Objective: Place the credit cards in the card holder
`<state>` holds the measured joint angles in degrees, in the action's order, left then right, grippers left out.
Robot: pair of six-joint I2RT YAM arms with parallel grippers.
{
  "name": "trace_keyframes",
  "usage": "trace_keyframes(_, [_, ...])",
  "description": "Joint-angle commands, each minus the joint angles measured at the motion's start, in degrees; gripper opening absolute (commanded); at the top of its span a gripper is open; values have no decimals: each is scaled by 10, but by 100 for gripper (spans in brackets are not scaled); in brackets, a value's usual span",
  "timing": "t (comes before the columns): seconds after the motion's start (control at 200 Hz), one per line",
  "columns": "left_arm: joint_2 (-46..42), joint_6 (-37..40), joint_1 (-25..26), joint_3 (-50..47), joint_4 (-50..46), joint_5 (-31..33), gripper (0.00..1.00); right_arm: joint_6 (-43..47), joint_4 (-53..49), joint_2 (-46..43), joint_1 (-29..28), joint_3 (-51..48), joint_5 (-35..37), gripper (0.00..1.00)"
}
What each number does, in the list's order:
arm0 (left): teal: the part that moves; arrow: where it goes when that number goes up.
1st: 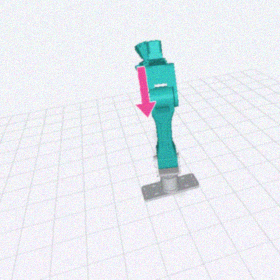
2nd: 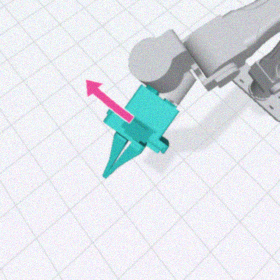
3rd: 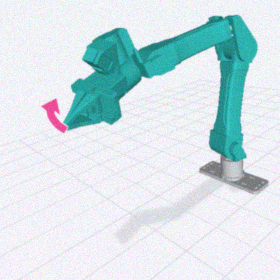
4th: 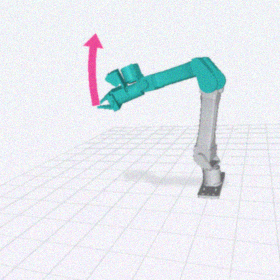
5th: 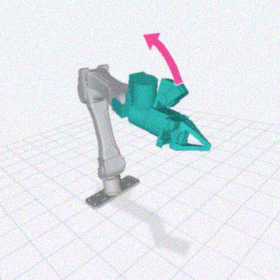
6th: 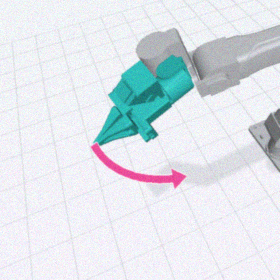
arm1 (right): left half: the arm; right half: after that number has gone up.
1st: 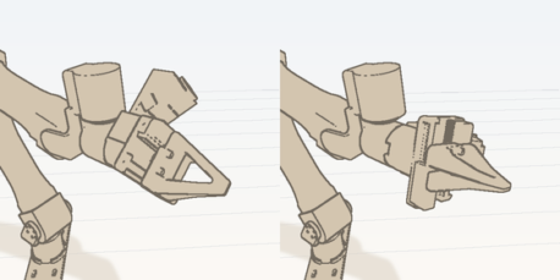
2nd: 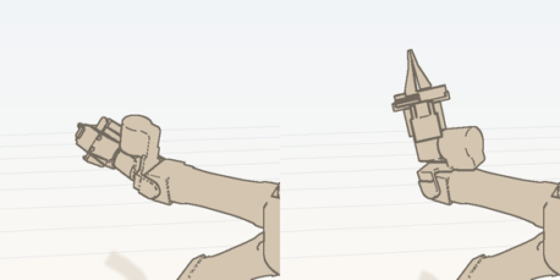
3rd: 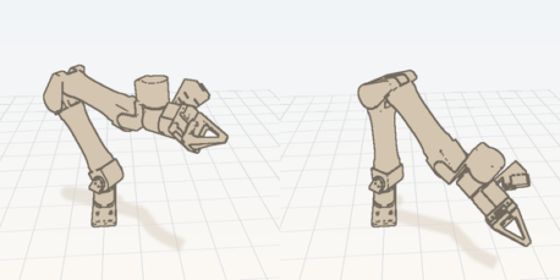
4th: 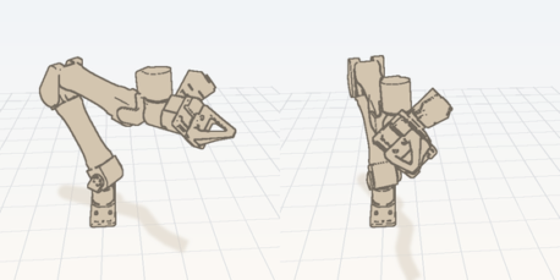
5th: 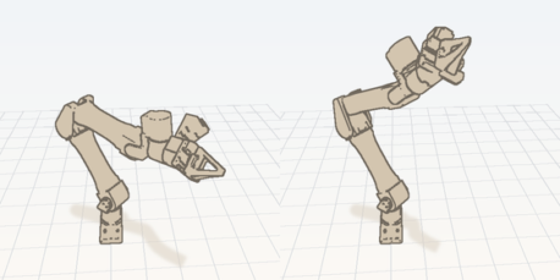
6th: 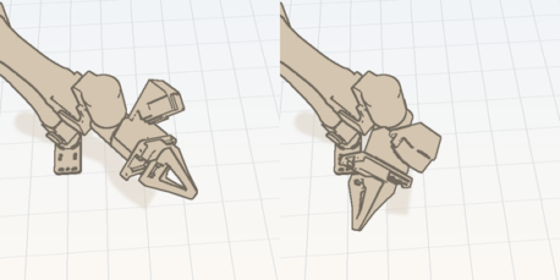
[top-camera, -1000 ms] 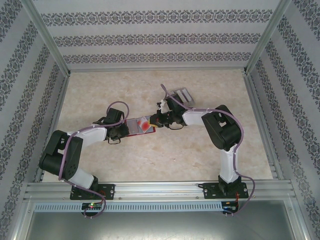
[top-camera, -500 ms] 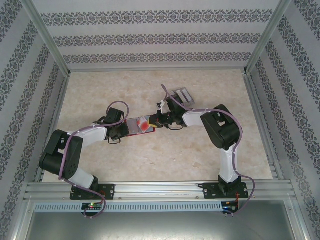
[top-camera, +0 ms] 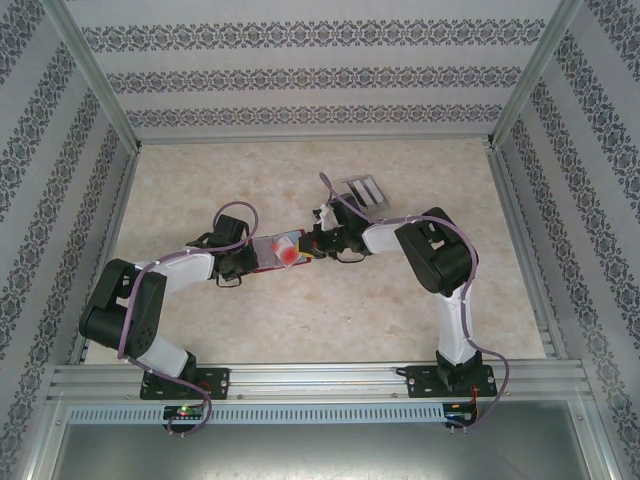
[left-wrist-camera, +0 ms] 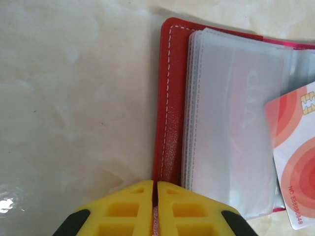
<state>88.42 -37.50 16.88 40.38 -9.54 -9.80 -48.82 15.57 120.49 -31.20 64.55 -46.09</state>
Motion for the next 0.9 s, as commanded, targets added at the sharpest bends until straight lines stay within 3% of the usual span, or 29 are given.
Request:
trace_keyframes(0.0, [14,1,4,4,-25,6,10,-15,33,12,-14,6,28,0])
trace_keyframes(0.894, [19,-1,4,2,-20,1,9,-121,182,12,-64,-48,123,0])
